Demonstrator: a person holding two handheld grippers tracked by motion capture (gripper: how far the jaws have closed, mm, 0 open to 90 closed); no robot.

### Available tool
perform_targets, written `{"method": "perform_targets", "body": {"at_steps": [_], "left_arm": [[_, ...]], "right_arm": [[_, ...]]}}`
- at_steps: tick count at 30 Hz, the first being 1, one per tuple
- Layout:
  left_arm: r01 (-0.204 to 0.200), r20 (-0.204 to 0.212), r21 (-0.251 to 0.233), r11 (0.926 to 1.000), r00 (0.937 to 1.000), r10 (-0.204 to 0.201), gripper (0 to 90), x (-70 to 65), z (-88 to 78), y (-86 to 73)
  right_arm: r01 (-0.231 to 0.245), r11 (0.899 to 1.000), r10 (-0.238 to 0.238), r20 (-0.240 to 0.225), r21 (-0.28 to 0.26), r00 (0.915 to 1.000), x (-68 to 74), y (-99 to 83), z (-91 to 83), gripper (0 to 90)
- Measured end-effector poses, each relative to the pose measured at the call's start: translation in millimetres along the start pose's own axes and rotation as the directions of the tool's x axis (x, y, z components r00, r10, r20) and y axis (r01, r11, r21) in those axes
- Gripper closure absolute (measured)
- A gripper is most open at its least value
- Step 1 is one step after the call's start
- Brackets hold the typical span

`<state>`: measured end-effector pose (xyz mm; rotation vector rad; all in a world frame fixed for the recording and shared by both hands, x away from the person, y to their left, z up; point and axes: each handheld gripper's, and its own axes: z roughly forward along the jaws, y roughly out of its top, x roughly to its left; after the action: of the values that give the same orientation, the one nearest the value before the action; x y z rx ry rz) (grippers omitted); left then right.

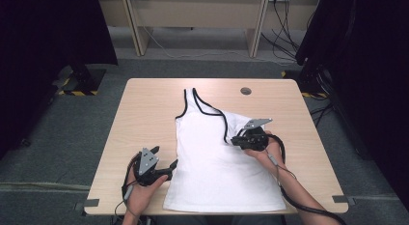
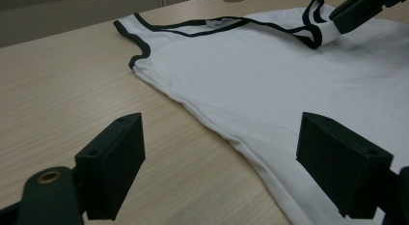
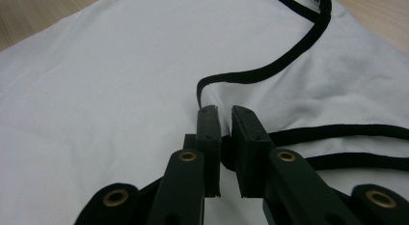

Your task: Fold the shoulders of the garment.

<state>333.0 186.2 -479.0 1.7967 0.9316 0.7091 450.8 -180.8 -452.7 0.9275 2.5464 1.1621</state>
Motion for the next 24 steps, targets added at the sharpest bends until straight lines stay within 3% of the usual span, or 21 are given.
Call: {"method": "perform_targets", "body": {"at_steps": [4,10,16,24], "left_arm": [[0.0,0.0,-0.002,1.0,1.0,0.0,16.6,0.0,-0.2,-0.1],[-0.001,0.0,-0.001,1.0,1.0,0.001,16.6,-0.2,-0.2,-0.1],[-0.009,-0.002,0.005,0.9999,1.0,0.009,16.6,-0.8,0.3,0.2],[0.002,0.002,0.0,1.0,1.0,-0.002,16.6,0.1,-0.1,-0.1]], "right_arm": [[-0.002,0.999,0.003,0.015,-0.05,0.9999,-0.2,10.6,-11.0,76.9],[-0.044,0.993,0.05,0.047,-0.112,0.9976,-13.1,27.8,-19.7,74.2],[-0.036,0.997,0.042,0.077,-0.069,0.9962,-16.8,32.2,-8.0,71.3],[-0.028,0.999,0.026,0.057,0.036,0.998,-14.4,21.4,19.5,71.5]]}}
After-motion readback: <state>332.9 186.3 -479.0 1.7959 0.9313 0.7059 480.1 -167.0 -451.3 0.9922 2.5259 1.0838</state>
